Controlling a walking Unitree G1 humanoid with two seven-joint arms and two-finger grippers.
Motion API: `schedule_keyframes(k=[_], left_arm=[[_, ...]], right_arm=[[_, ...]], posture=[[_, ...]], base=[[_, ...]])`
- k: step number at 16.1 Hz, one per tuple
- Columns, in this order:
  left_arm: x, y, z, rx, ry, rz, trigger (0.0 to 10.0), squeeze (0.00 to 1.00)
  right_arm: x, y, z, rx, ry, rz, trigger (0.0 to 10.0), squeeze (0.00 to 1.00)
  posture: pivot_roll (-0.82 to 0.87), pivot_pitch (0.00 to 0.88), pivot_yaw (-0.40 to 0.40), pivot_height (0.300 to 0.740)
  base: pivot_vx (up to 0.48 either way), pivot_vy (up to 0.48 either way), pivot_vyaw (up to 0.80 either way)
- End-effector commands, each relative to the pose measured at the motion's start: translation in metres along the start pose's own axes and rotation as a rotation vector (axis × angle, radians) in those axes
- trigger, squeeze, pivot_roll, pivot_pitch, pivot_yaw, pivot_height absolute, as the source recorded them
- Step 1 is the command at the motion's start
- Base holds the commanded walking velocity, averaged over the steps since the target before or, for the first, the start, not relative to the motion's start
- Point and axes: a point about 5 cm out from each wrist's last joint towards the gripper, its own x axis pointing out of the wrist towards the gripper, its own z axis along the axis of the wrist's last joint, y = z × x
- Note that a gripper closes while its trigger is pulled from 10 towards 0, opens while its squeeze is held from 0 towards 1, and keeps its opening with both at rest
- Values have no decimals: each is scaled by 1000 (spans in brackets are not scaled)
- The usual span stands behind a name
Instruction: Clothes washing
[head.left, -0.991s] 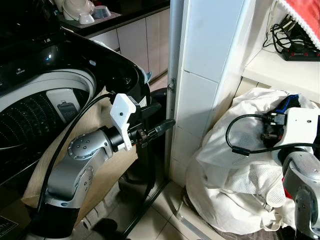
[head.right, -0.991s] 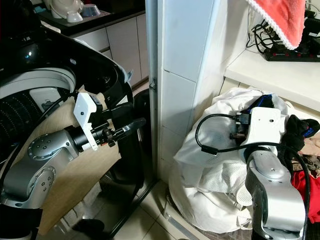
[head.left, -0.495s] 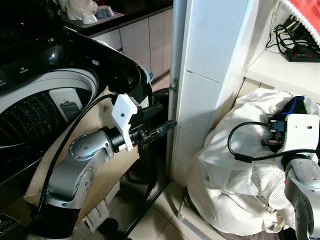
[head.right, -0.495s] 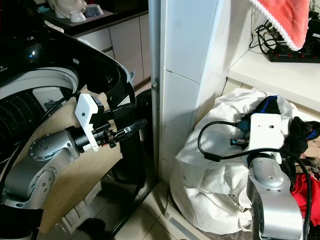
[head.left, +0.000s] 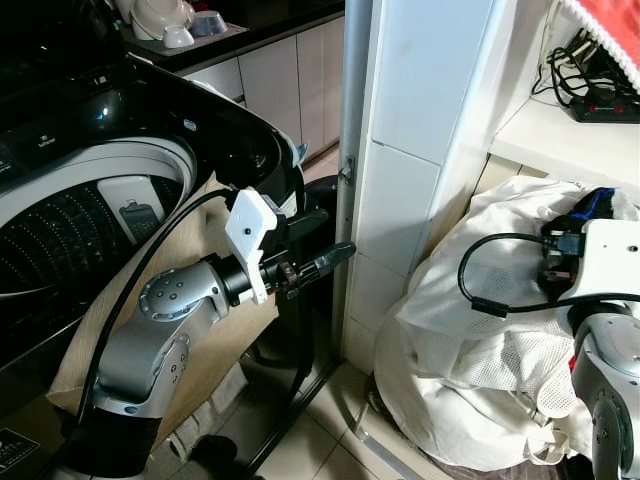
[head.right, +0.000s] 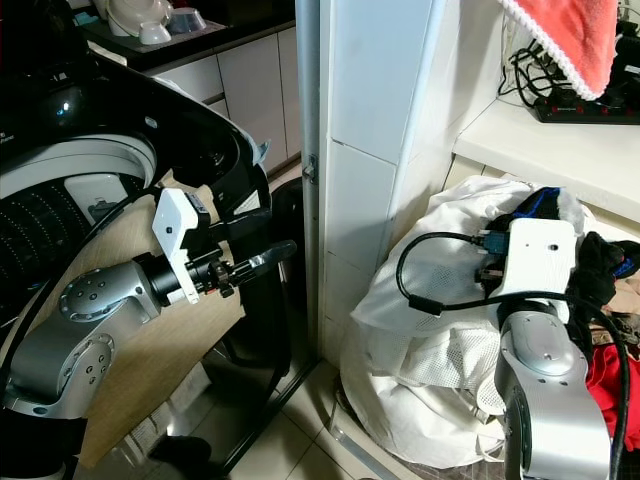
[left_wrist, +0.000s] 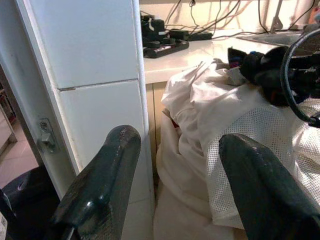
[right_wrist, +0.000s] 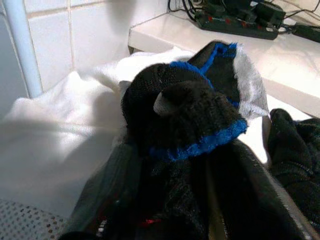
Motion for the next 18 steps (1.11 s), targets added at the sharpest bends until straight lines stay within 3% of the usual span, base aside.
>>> schedule_keyframes(k=[1, 3, 5, 7, 10, 15, 18], left_arm=[[-1, -2, 4, 31, -2, -12, 10000, 0], [0, -3, 2, 40, 8, -22, 10000, 0], [0, -5, 3, 28, 2, -45, 10000, 0], [-1, -15, 6, -16, -22, -156, 10000, 0], [-4, -30, 1, -59, 31, -300, 10000, 0], [-3, -29, 0, -42, 44, -308, 10000, 0], [-2, -29, 1, -37, 48, -317, 10000, 0]], right_arm=[[-2, -2, 7, 14, -37, -8, 10000, 1000], [-4, 1, 0, 56, 4, 7, 10000, 1000], [-4, 1, 3, 52, -23, 4, 10000, 1000], [-5, 4, 6, 46, -40, 38, 10000, 1000], [-8, 12, 5, 79, -27, 97, 10000, 1000], [-3, 13, 22, 103, -126, 106, 10000, 1000], [6, 6, 18, 89, -67, 62, 10000, 1000]], posture=[[-184, 0, 49, 740], [-183, 0, 50, 740], [-184, 0, 54, 740], [-186, 0, 57, 740], [-188, 0, 61, 740], [-190, 0, 66, 740], [-189, 0, 69, 740]], base=[[0, 0, 0], [0, 0, 0], [0, 0, 0], [0, 0, 0], [0, 0, 0], [0, 0, 0], [0, 0, 0]])
